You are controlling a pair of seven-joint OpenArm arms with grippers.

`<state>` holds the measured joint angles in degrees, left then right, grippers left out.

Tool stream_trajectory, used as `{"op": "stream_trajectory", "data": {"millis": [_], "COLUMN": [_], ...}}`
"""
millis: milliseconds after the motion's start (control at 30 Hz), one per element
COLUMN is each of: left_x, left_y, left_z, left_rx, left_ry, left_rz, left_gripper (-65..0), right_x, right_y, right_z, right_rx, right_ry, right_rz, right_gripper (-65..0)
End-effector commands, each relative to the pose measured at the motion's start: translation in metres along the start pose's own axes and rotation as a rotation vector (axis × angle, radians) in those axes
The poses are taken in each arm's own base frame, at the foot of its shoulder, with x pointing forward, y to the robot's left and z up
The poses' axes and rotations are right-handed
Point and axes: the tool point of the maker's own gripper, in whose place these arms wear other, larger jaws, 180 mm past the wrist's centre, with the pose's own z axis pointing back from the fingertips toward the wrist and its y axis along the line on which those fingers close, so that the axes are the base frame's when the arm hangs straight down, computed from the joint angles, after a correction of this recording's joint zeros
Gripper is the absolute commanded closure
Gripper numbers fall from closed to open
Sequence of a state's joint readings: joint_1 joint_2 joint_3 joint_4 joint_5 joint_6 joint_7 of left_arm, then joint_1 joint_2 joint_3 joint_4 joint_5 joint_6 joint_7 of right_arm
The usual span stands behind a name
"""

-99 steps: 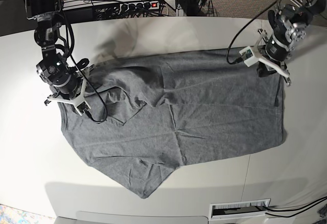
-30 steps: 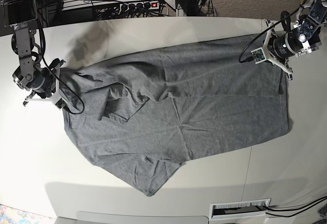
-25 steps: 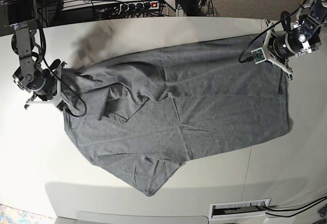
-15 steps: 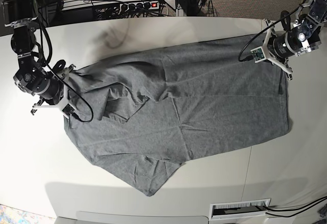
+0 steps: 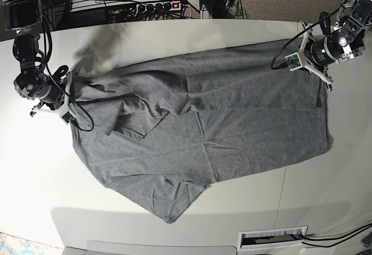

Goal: Fold the T-shirt properly
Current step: 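Pull the grasped edge to straighten the shirt with both grippers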

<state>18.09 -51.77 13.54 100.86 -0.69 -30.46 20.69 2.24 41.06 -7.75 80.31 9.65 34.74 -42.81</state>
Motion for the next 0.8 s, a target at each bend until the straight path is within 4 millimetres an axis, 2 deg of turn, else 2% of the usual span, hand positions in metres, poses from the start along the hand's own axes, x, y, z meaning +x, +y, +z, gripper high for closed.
{"op": "stream_trajectory", "data": {"millis": [0,133,400,633,767], "left_x": [-0.030,-0.030,-0.032,-0.036,-0.034], "left_y": [-0.028,-0.030,-0.043,-0.044,-0.044], "left_z": [-0.001,0.000,0.002,0.008,0.012], "left_rx": [-0.099,-0.112,-0.174,-0.206,-0.221], "left_ry": [0.127,0.128,0.126,0.133,0.121], "left_rz": [-0.036,-0.041,-0.043,-0.055,-0.060], "left_gripper": [0.0,0.0,0.0,0.0,0.0], "right_x": [-0.013,-0.036,-0.061,-0.095,-0.105], "right_y": [-0.018,-0.016,-0.011,0.015,0.032], "right_z": [0.007,0.008,0.013,0.014,0.017], "right_rx": [-0.039,-0.033,-0.019,0.033,0.061], "right_ry": [0.063,0.179,0.305,0.400,0.417], "right_rz": [0.006,0.003,-0.002,0.015,0.041], "right_gripper": [0.0,0.0,0.0,0.0,0.0]}}
